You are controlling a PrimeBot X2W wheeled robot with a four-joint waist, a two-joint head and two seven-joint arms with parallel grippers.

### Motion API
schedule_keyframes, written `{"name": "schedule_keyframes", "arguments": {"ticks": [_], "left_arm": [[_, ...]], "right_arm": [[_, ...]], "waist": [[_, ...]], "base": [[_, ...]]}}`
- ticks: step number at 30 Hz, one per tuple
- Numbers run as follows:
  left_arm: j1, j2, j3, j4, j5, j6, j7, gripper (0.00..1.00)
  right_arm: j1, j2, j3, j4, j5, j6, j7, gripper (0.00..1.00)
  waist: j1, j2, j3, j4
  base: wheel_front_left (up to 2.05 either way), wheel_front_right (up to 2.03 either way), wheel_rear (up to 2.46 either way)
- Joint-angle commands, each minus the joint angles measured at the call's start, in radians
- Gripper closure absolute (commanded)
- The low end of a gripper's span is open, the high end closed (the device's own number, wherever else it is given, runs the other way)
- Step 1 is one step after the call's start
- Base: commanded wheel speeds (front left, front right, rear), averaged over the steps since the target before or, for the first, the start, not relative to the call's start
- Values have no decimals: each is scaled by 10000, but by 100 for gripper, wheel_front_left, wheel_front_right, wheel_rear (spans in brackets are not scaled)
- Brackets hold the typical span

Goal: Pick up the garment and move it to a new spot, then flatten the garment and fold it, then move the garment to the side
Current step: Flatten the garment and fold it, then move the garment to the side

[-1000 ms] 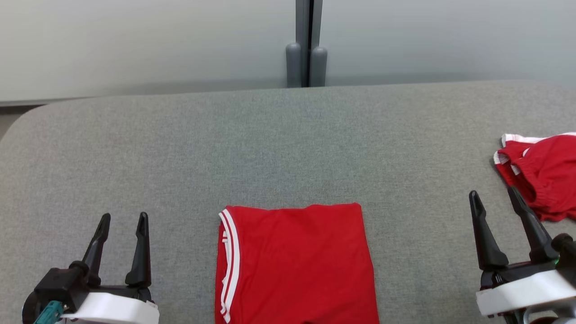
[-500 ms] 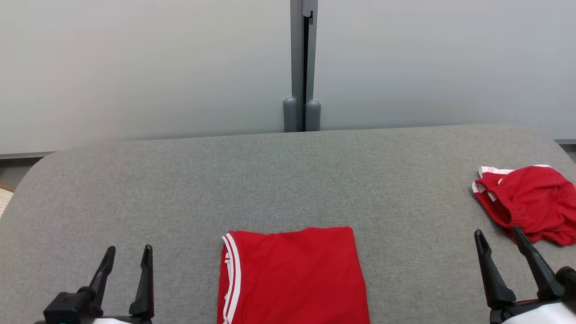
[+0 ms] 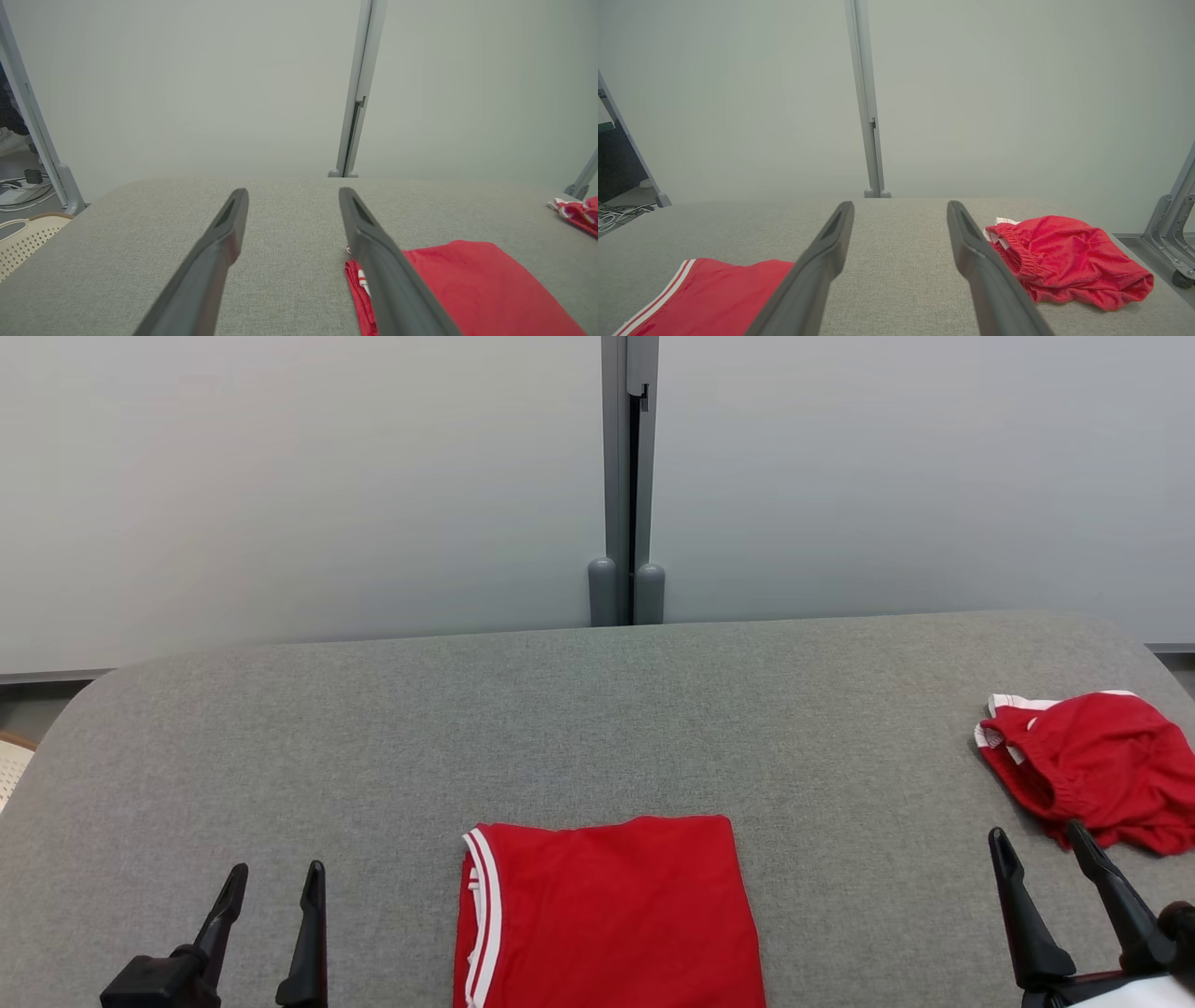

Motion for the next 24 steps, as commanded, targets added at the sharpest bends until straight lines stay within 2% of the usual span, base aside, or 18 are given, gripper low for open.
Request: {"name": "schedule_keyframes", "arguments": {"ticks": [1, 18, 24], "left_arm": [[141, 50, -6, -81, 7, 70, 48, 0], [138, 69, -161, -513, -26, 264, 227, 0], [-192, 114, -245, -643, 45, 200, 134, 0]], "right_arm": [[84, -40, -39, -31, -1, -1, 35, 0], [-27, -6, -72, 69, -30, -1, 69, 0], [-52, -160, 73, 126, -236, -1, 232, 0]], "waist": [[0, -1, 4, 9], [0, -1, 79, 24], [0, -1, 367, 366]], "base": [[0, 0, 0], [0, 0, 0], [0, 0, 0]]}}
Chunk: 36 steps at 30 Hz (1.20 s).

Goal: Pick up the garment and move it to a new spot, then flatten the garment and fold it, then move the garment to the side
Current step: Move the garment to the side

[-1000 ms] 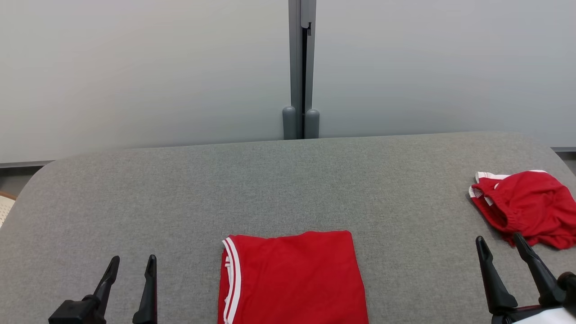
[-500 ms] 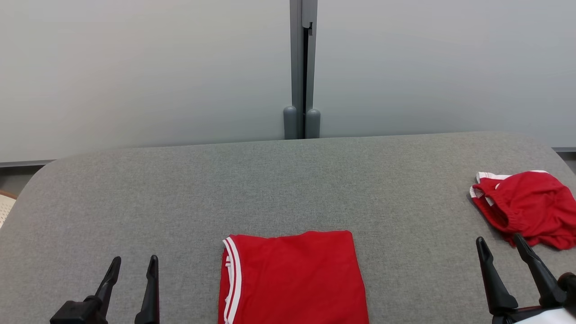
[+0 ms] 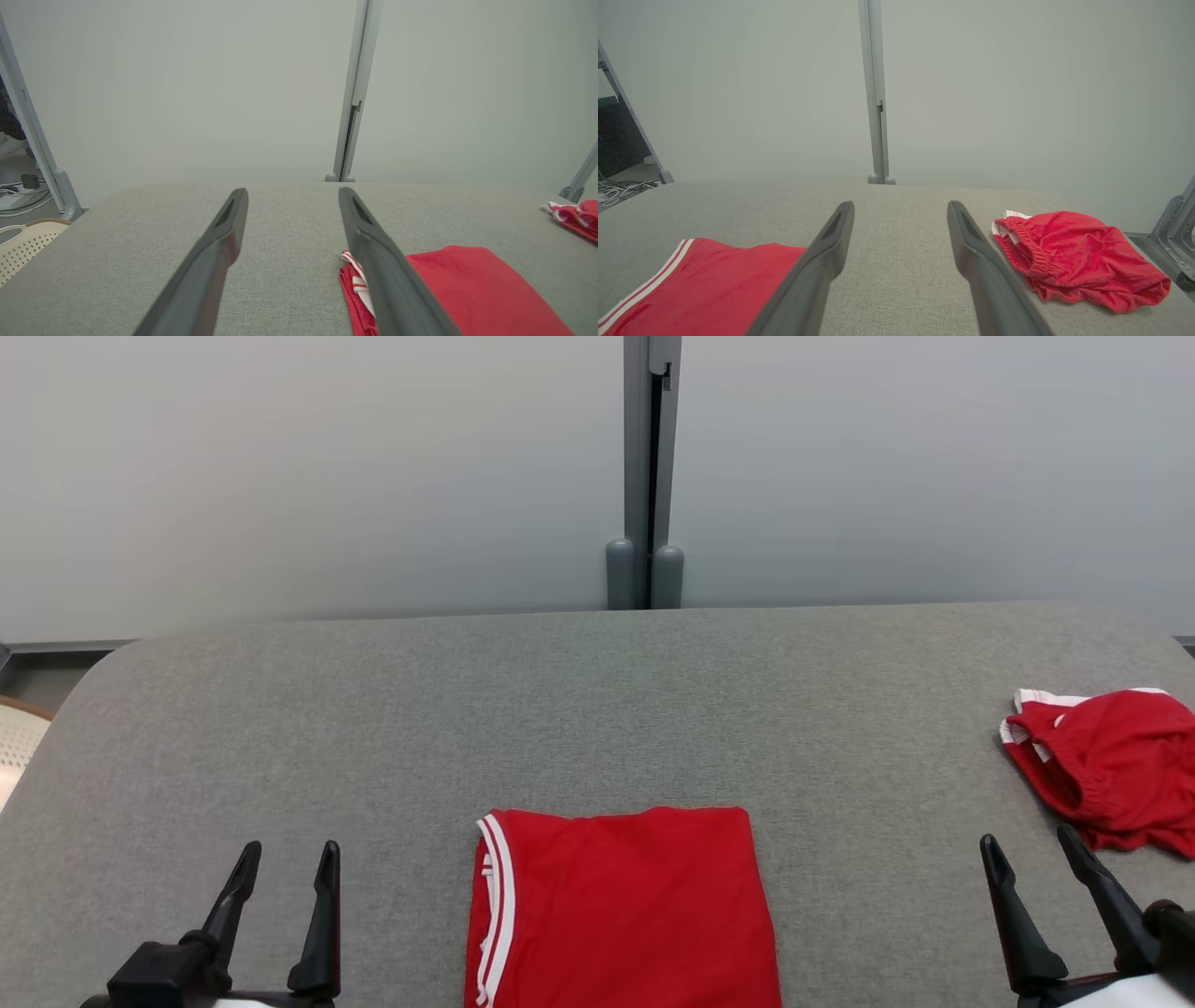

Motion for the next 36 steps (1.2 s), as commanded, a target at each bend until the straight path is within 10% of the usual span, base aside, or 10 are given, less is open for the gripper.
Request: {"name": "schedule_keyframes", "arguments": {"ticks": [1, 18, 19, 20, 22, 36], "left_arm": [[-191, 69, 49, -23, 26, -18, -87, 0], [-1958, -176, -43, 324, -228, -619, -1066, 0], [-2027, -183, -51, 362, -208, -653, -1091, 0], [-2090, -185, -42, 401, -199, -682, -1126, 0], [-2147, -202, -7, 481, -196, -709, -1179, 0], [-2191, 50, 1, 380, -101, -865, -1261, 0]], "right_arm": [[-13, -1, 97, 107, 11, -1, 41, 0], [-1754, 1053, 1468, 4240, -373, -1, -93, 0], [-1889, 1106, 1460, 4431, -389, -1, -131, 9], [-1950, 1149, 1426, 4664, -405, -1, -76, 53], [-2024, 1232, 1508, 4898, -434, -1, -74, 100], [-2171, 521, 1762, 3179, -733, -12, 165, 100]], "waist": [[0, 0, 172, 203], [0, 0, 2514, 1976], [0, 0, 2567, 2011], [0, 0, 2629, 2037], [0, 0, 2695, 2050], [0, 0, 2701, 149]], "base": [[0, 0, 0], [0, 0, 0], [0, 0, 0], [0, 0, 0], [0, 0, 0], [0, 0, 0]]}}
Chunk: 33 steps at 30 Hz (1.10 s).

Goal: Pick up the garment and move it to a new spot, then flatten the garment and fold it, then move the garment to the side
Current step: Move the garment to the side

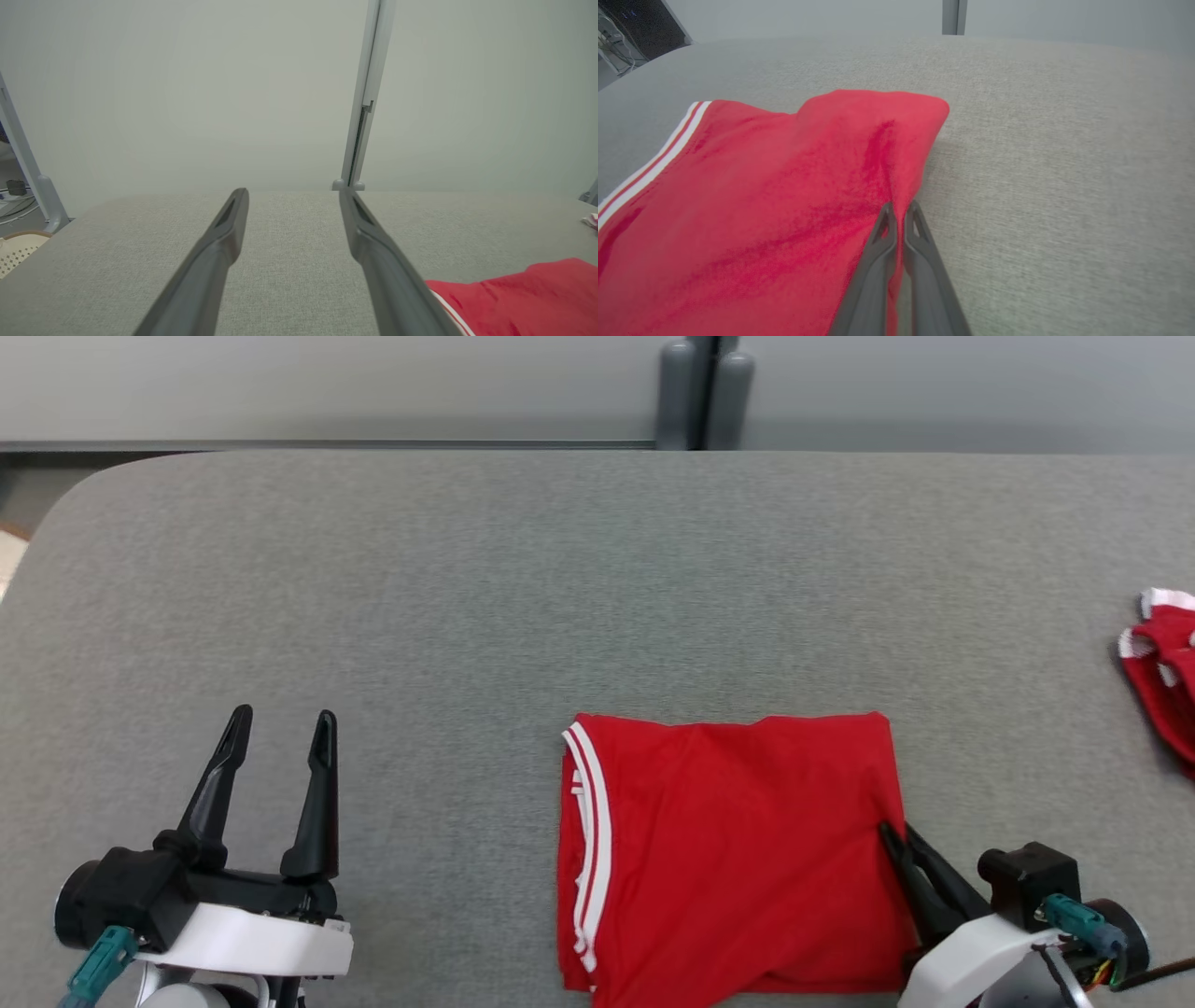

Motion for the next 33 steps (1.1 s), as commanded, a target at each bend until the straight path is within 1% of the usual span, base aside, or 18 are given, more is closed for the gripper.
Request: {"name": "schedule_keyframes", "arguments": {"ticks": [1, 6, 8, 10, 13, 16, 17, 20, 24, 27, 31, 33], "left_arm": [[-113, 31, -40, -71, 32, -64, -23, 0], [-173, 176, -111, -405, 97, -95, 94, 0], [-332, 230, -131, -515, 68, -143, 174, 0], [-385, 288, -88, -689, 69, -127, 152, 0], [-597, 321, -106, -916, 99, -144, 206, 0], [-1004, 377, -229, -1184, 160, -227, 331, 0], [-1176, 407, -284, -1250, 206, -264, 376, 0], [-1796, 500, -398, -1418, 257, -417, 476, 0], [-2467, 599, -520, -1531, 316, -598, 485, 0], [-2844, 698, -624, -1517, 364, -731, 487, 0], [-3274, 853, -808, -1428, 382, -888, 434, 0], [-3420, 904, -881, -1356, 372, -924, 387, 0]], "right_arm": [[1, -158, -120, -124, 8, -25, 51, 100], [-287, -947, -102, -646, 252, -25, 398, 100], [-553, -1229, -77, -745, 379, -24, 415, 100], [-999, -1348, 21, -736, 634, -22, 476, 100], [-2026, -1560, -33, -478, 896, -25, 371, 100], [-3075, -1853, -484, -101, 1003, -24, 251, 100], [-3395, -2059, -644, -12, 973, -24, 214, 100], [-4166, -2611, -1421, 174, 1023, -24, 140, 100], [-4674, -3255, -2809, 556, 1177, -24, 228, 100], [-4863, -3525, -3694, 849, 1261, -24, 234, 100], [-4955, -3516, -4686, 1558, 1302, -24, 210, 100], [-5048, -3460, -5094, 1917, 1131, -24, 16, 35]], "waist": [[0, 0, -78, -762], [0, 0, -27, -2129], [0, 0, 86, -2523], [0, 0, 264, -2940], [0, 0, 592, -3244], [0, 0, 1057, -3211], [0, 0, 1254, -3147], [0, 0, 1861, -2944], [0, 0, 2662, -2730], [0, 0, 3241, -2521], [0, 0, 3794, -2321], [0, 0, 3919, -2264]], "base": [[0, 0, 0], [0, 0, 0], [0, 0, 0], [0, 0, 0], [0, 0, 0], [0, 0, 0], [0, 0, 0], [0, 0, 0], [0, 0, 0], [0, 0, 0], [0, 0, 0], [0, 0, 0]]}}
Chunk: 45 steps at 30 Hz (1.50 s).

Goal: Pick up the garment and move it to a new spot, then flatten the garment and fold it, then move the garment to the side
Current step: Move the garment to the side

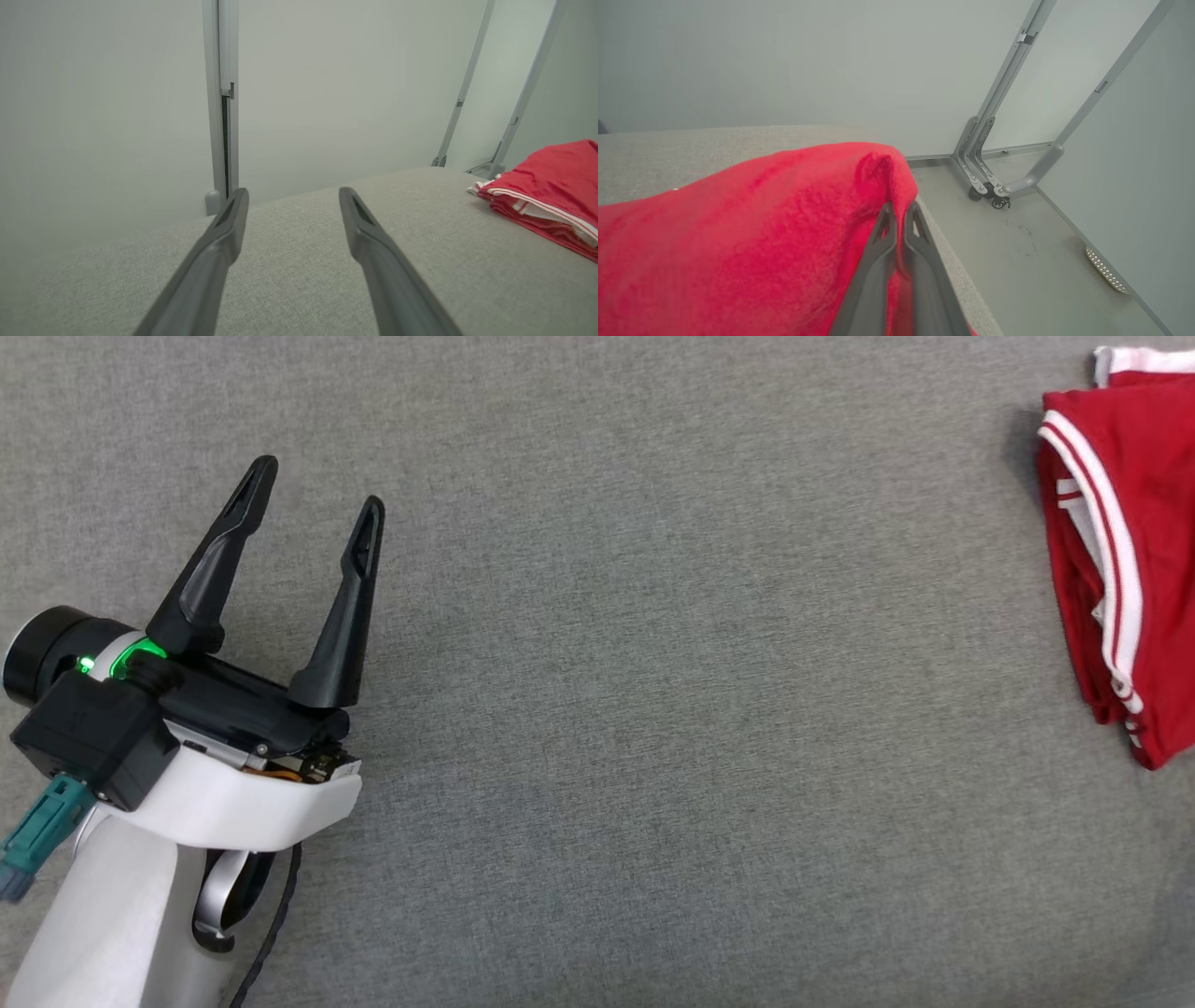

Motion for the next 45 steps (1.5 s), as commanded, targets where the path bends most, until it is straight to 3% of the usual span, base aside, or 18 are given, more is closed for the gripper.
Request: {"name": "schedule_keyframes", "arguments": {"ticks": [1, 9, 13, 19, 23, 31, 45], "left_arm": [[-296, 79, -44, 78, 2, -78, -89, 0], [-86, -7, -13, 543, -301, -102, -284, 0], [527, -173, 210, 944, -494, 128, -426, 0], [1559, -309, 538, 1387, -602, 497, -503, 0], [2193, -380, 749, 1562, -681, 720, -535, 0], [3054, -455, 1028, 1951, -736, 985, -557, 0], [4668, -462, 812, 1989, -548, 1381, -279, 0]], "right_arm": [[-205, 44, -391, 395, -230, -24, -266, 0], [234, 761, -1244, 1135, -454, -22, -1314, 0], [1241, 1565, -869, 303, -627, -22, -2199, 0], [2481, 2577, 284, -1417, -1110, -22, -2483, 0], [3286, 3196, 1132, -2612, -1442, -22, -2268, 0], [4506, 3968, 2214, -4459, -1781, -22, -1605, 0], [6602, 4174, 2495, -5178, -1581, -22, -613, 0]], "waist": [[0, 0, 425, 294], [0, 0, -42, 270], [0, 0, -974, 176], [0, 0, -2096, 66], [0, 0, -2629, 252], [0, 0, -3465, 1253], [0, 0, -5584, 1663]], "base": [[0, 0, 0], [0, 0, 0], [0, 0, 0], [0, 0, 0], [0, 0, 0], [0, 0, 0], [0, 0, 0]]}}
